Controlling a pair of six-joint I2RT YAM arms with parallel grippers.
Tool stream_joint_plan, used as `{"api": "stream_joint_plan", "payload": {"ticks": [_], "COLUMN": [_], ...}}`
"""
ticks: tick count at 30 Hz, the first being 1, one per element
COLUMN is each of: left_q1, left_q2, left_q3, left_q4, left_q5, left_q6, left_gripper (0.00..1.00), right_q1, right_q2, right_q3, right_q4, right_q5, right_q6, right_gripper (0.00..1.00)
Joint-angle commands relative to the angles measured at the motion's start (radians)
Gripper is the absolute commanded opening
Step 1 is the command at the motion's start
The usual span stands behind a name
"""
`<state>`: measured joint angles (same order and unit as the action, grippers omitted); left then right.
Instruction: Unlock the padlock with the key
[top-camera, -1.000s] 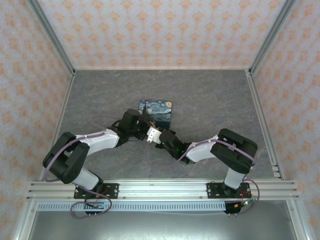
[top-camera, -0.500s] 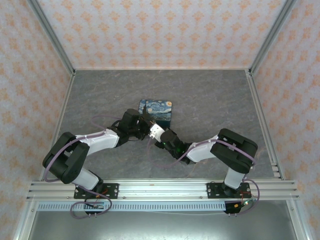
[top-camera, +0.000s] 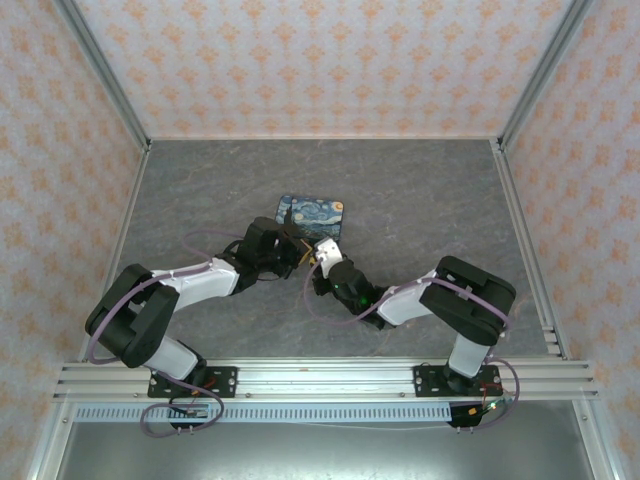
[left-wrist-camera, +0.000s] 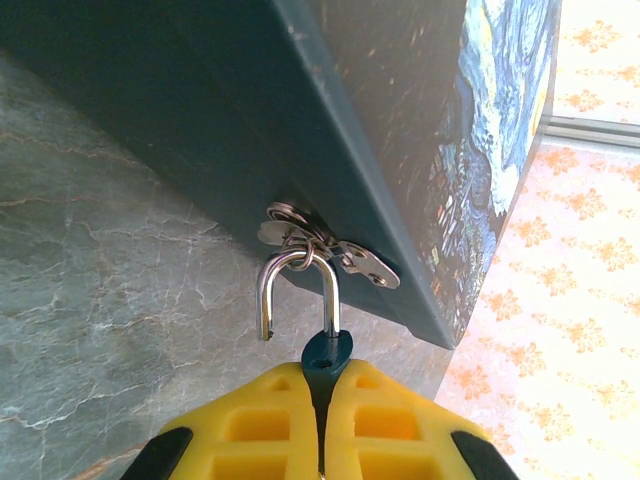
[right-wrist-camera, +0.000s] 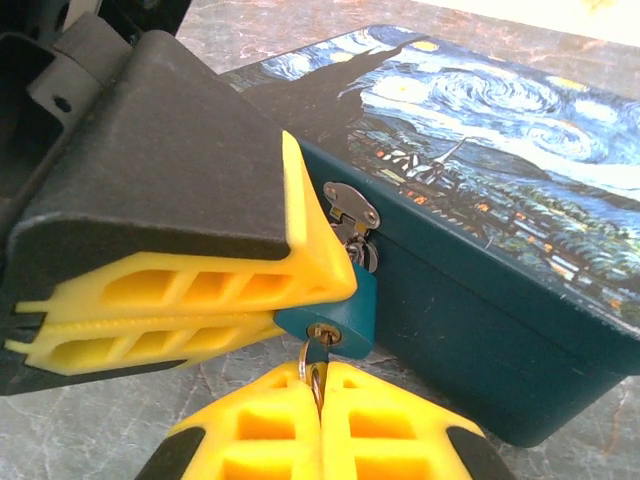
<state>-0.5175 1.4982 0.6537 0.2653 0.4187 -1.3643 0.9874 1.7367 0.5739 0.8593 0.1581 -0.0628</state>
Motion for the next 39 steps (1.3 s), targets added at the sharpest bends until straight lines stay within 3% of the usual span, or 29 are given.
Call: {"api": "stream_joint_plan", "payload": {"ticks": [1, 4, 9, 21, 31, 33, 36, 39], "left_q1": [-0.012, -0.012, 0.000, 0.113, 0.242, 0.268, 0.292, 0.313], "left_q2": [-0.010, -0.006, -0.006, -0.137, -0.223, -0.222, -0.215, -0.183], "left_q3": [0.003, 0.006, 0.009, -0.027, 0.022, 0.039, 0.050, 0.087], "left_q4": [-0.008, -0.020, -0.086, -0.242, -0.381, -0.397, -0.383, -0.391], "left_q5": [-0.012, -0.019, -0.050, -0.059, -0.068, -0.065, -0.062, -0.041], "left_q6": [-0.003, 0.011, 0.079, 0.204, 0.342, 0.369, 0.393, 0.436], "left_gripper": [0.00, 0.03, 0.27, 0.58, 0.72, 0.79, 0.87, 0.89], "right_q1": [-0.021, -0.021, -0.021, -0.036, -0.096, -0.105, -0.110, -0.133], "right_q2": [0.011, 0.016, 0.035, 0.043, 0.092, 0.086, 0.052, -0.005], "right_q3": [-0.003, -0.004, 0.004, -0.049, -0.105, -0.114, -0.128, -0.139], "right_q4": [0.061, 0.051, 0.024, 0.102, 0.216, 0.217, 0.187, 0.132], "right_q5": [0.035, 0.026, -0.029, -0.096, -0.244, -0.249, -0.222, -0.220], "right_q6": [0.100, 0.148, 0.280, 0.610, 1.012, 1.037, 1.041, 1.021], "right_gripper": [0.00, 0.00, 0.00, 0.00, 0.00, 0.04, 0.18, 0.29]}}
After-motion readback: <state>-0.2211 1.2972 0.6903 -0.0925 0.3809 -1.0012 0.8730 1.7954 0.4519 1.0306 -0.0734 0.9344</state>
